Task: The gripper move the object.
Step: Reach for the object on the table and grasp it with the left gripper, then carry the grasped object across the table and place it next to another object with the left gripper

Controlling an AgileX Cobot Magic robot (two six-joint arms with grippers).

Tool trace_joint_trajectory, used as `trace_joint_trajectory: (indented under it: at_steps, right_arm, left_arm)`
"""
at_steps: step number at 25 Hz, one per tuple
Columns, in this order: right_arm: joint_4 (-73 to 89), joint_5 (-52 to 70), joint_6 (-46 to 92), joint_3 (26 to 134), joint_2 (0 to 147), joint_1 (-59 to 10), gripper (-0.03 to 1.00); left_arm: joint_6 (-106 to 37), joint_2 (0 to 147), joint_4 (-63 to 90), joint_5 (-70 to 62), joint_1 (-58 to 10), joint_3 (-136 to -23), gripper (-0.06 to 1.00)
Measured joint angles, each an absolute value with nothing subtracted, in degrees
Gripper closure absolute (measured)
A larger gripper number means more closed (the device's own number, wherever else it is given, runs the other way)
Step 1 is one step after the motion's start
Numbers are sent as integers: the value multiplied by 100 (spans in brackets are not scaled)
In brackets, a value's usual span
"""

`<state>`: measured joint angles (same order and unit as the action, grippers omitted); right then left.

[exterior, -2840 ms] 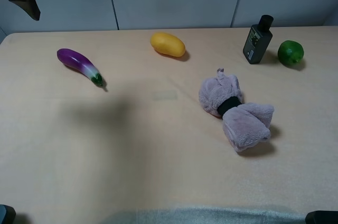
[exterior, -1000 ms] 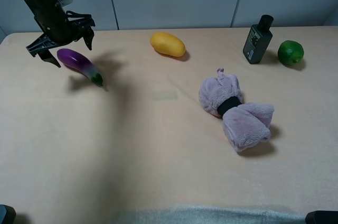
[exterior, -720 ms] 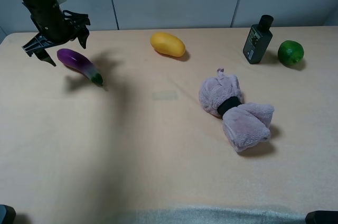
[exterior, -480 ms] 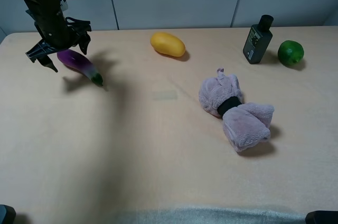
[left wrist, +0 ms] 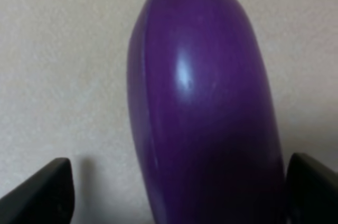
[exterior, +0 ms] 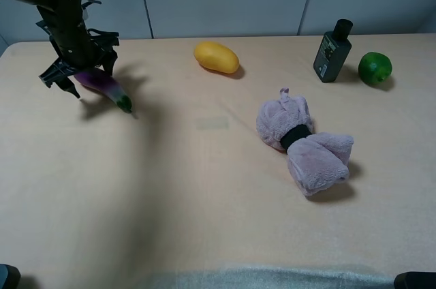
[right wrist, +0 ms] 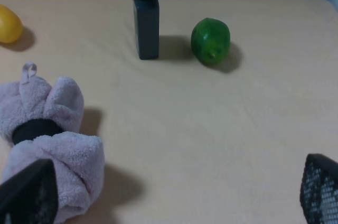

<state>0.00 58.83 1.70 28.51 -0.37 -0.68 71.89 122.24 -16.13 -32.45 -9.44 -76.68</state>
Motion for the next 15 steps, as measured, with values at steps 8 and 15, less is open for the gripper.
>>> trace_joint_trajectory:
  at_steps: [8, 15]
  right_arm:
    - [0, 5883, 170, 2851, -37, -68, 28]
    - [0, 5883, 170, 2851, -37, -68, 28]
  left_arm:
    - [7359, 12224, -1618, -3194, -944, -7668, 40]
    - [7359, 12224, -1618, -3187, -944, -7668, 40]
